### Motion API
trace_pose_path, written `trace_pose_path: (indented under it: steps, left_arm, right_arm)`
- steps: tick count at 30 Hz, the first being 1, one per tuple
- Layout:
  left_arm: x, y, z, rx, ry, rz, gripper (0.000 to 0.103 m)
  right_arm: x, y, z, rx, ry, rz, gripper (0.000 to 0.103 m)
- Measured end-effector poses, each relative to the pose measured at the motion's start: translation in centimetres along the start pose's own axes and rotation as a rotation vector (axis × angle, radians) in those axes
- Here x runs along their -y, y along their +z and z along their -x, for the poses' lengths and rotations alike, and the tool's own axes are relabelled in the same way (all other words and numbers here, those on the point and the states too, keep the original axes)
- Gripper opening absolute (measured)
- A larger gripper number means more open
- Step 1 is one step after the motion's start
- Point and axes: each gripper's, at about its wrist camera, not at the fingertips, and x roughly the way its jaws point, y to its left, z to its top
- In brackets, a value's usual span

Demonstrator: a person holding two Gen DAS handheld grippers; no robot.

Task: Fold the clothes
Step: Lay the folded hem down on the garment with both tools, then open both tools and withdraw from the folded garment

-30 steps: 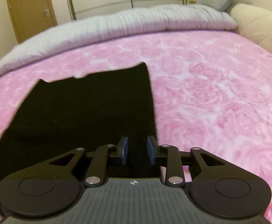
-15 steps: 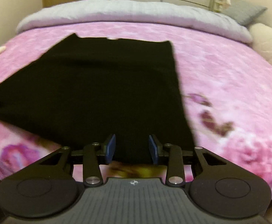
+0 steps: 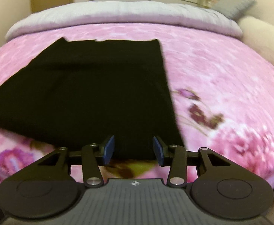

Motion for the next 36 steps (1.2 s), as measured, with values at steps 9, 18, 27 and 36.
trace_pose_path:
  steps: [9,18,27,36]
  left_arm:
    - [0.3,-0.5,3.9,-0.1,0.14,0.077,0.014]
    - [5.0,-0.4,7.9,-0.038,0.096,0.038,0.031]
    - [7.9,-1.6,10.9,0.004,0.101,-0.007,0.038]
    - [8.1,-2.3,12.6,0.026,0.126,-0.006,0.043]
  right_arm:
    - [2.7,0.0,4.3,-0.047,-0.092,-0.199,0.058]
    - [-0.3,-0.2,7.3,-0.103,-0.016,-0.245,0.081]
    - [-2.0,-0.5,10.3,-0.055,-0.001,-0.224,0.088]
    - [-2.1,-1.0,12.0,-0.03,-0.005,-0.228,0.088]
